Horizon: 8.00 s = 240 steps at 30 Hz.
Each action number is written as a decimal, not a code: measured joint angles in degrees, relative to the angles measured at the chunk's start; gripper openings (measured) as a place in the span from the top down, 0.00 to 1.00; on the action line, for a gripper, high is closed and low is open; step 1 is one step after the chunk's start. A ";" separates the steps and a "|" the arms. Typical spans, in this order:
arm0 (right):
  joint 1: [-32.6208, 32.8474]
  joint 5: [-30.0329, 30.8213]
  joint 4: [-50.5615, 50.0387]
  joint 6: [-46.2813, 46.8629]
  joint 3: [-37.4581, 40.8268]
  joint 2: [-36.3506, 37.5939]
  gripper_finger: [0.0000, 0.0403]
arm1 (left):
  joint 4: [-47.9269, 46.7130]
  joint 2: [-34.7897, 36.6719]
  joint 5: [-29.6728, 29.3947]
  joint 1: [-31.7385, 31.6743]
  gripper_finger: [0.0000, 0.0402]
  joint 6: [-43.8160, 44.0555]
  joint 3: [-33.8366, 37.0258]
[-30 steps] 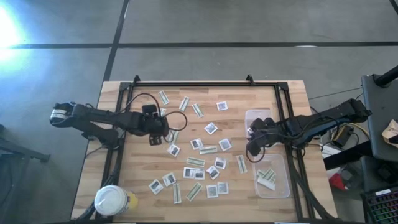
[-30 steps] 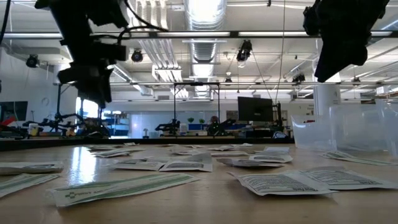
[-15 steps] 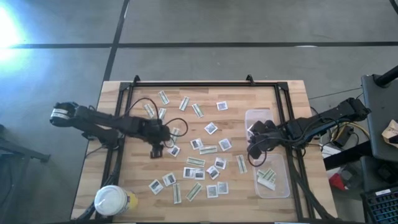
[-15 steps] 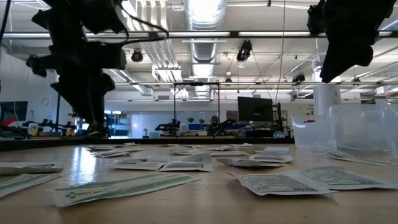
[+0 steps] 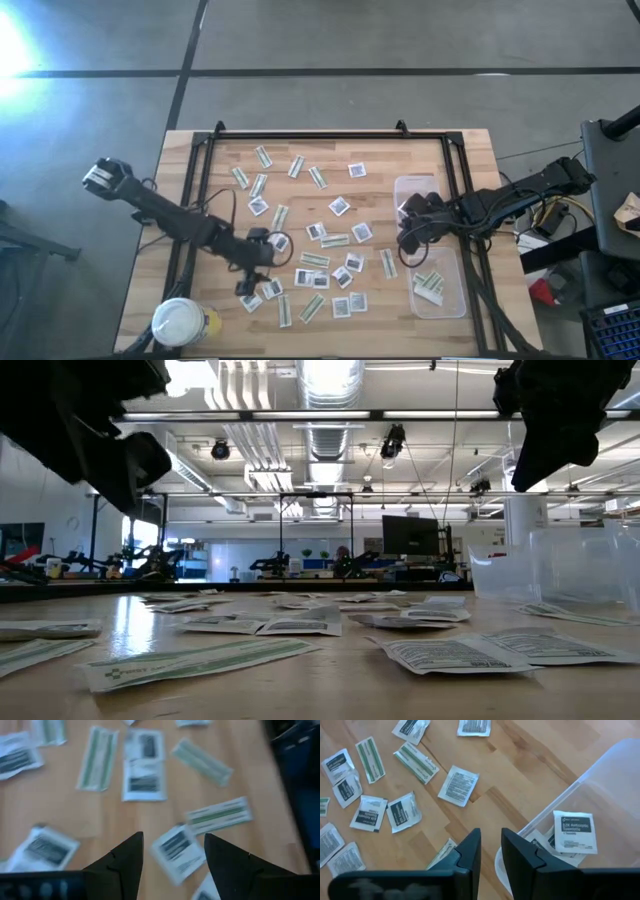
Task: Pick & Place First Aid Supplies
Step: Put the bandage pack into the bottom bin
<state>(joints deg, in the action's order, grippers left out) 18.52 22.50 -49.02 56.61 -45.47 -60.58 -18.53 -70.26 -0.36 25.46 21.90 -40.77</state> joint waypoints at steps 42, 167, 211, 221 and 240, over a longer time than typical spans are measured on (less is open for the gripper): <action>-0.04 1.66 3.59 0.84 0.04 -0.17 0.83 | -18.42 -34.91 -7.26 14.71 0.50 8.61 -34.26; 22.10 -0.08 30.61 -12.74 0.23 -4.54 0.87 | -19.07 -33.87 -27.25 22.60 1.00 16.87 -39.51; 30.63 16.70 29.24 -57.09 -30.47 -34.34 0.64 | 12.15 -31.87 -32.50 13.39 1.00 -5.33 -39.56; 28.15 19.72 26.67 -56.31 -32.65 -38.84 0.56 | 15.45 -31.95 -32.50 13.39 1.00 -9.14 -39.56; 26.67 15.59 23.18 -46.04 -32.37 -38.58 0.86 | 18.09 -31.95 -33.29 13.01 1.00 -15.91 -39.56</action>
<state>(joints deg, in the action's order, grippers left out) 45.19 38.09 -25.84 10.57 -77.84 -99.15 -0.45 -102.21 -33.65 38.46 5.98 -80.34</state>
